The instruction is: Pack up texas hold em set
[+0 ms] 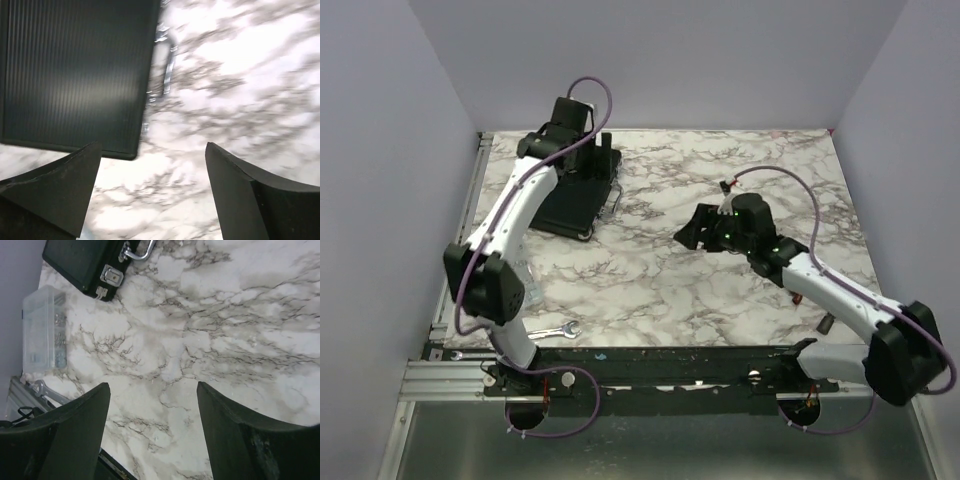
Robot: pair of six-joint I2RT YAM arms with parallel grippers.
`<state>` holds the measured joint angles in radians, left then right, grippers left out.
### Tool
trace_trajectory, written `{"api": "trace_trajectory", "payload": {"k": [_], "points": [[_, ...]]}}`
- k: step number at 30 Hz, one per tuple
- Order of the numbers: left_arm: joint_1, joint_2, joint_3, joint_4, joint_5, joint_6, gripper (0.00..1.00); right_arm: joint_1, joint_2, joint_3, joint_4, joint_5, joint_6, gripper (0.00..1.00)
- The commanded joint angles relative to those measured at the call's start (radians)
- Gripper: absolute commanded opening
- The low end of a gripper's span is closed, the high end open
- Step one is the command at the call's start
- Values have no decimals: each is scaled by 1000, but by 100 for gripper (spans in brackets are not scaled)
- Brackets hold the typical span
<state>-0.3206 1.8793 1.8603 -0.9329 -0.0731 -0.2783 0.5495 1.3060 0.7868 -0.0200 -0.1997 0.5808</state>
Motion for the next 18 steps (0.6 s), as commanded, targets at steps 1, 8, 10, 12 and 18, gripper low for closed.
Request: {"api": "trace_trajectory", "payload": {"k": [1, 8, 10, 12, 18], "points": [[-11, -314, -198, 235, 290, -70, 85, -6, -183, 42, -217, 193, -60, 77], [-12, -702, -451, 409, 401, -64, 93, -6, -441, 159, -470, 392, -133, 94], [-12, -831, -510, 457, 396, -64, 96, -6, -493, 212, -527, 434, -154, 98], [-12, -937, -559, 490, 378, -64, 99, -6, -534, 263, -573, 478, -175, 100], [-12, -1177, -657, 552, 336, -64, 99, -6, -602, 393, -652, 593, -232, 100]]}}
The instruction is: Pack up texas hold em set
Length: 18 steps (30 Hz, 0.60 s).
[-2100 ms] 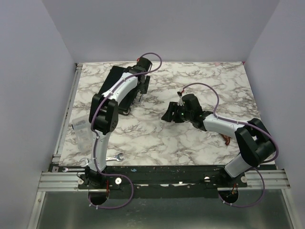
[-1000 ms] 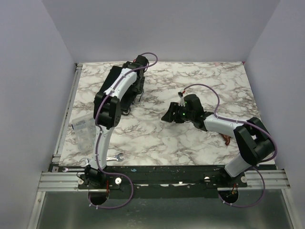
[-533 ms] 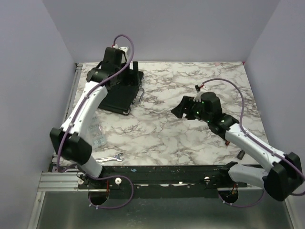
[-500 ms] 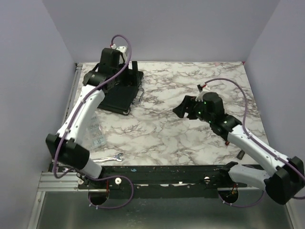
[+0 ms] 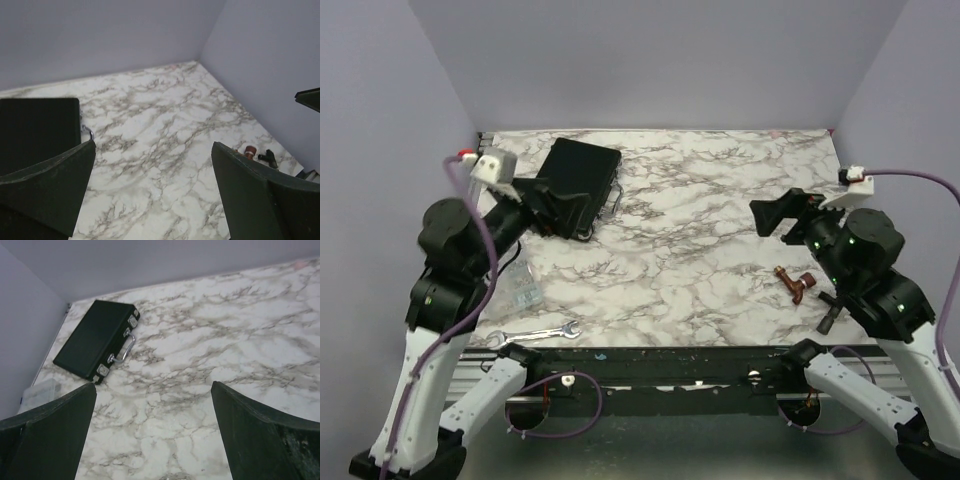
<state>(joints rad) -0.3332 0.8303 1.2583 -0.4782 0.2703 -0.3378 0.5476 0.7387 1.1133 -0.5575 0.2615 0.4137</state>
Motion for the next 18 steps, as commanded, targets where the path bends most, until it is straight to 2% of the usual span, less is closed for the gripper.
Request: {"api": "trace_trajectory", "payload": {"k": [1, 9, 13, 18], "points": [[0, -168, -68, 109, -15, -4, 99, -5, -49, 81, -114, 142, -73, 100], [1, -344, -136, 171, -75, -10, 99, -5, -204, 75, -18, 159, -109, 100], [0, -355, -135, 163, -85, -7, 99, -5, -246, 67, -1, 159, -120, 100], [0, -352, -140, 159, -77, -13, 99, -4, -223, 107, -44, 199, -96, 100]]}}
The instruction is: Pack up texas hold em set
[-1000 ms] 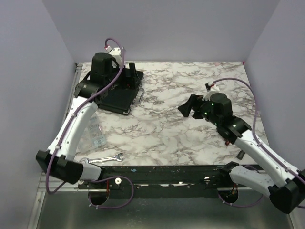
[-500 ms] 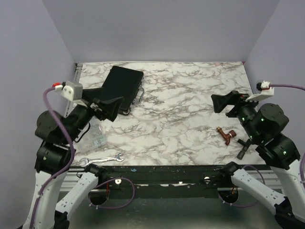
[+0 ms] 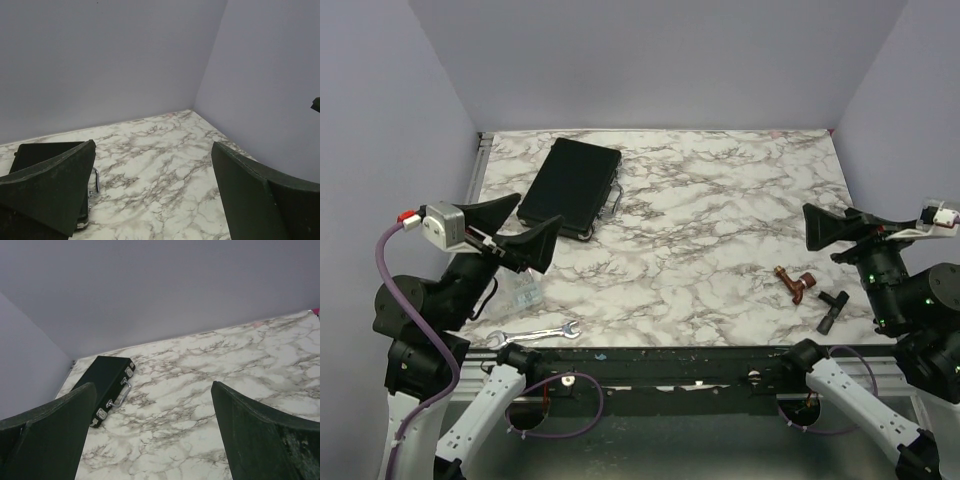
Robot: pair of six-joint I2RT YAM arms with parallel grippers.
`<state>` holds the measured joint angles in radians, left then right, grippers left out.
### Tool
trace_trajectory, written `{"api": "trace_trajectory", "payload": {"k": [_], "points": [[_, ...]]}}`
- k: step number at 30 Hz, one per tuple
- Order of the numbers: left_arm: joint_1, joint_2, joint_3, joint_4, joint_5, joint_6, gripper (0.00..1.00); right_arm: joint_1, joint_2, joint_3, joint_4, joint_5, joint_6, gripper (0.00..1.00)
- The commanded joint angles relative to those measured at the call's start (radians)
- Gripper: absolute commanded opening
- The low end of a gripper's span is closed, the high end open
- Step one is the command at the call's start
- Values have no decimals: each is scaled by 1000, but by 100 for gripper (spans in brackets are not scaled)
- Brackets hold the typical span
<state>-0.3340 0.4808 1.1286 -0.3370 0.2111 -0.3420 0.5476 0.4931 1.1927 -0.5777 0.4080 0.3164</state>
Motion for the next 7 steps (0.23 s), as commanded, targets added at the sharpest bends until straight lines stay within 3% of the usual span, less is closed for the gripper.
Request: {"api": "trace_trajectory", "payload": {"k": [1, 7], "points": [[1, -1, -11, 18, -18, -11, 99, -5, 25, 31, -26, 55, 3, 100], [1, 4, -16, 24, -12, -15, 99, -5, 43, 16, -43, 31, -6, 100]]}}
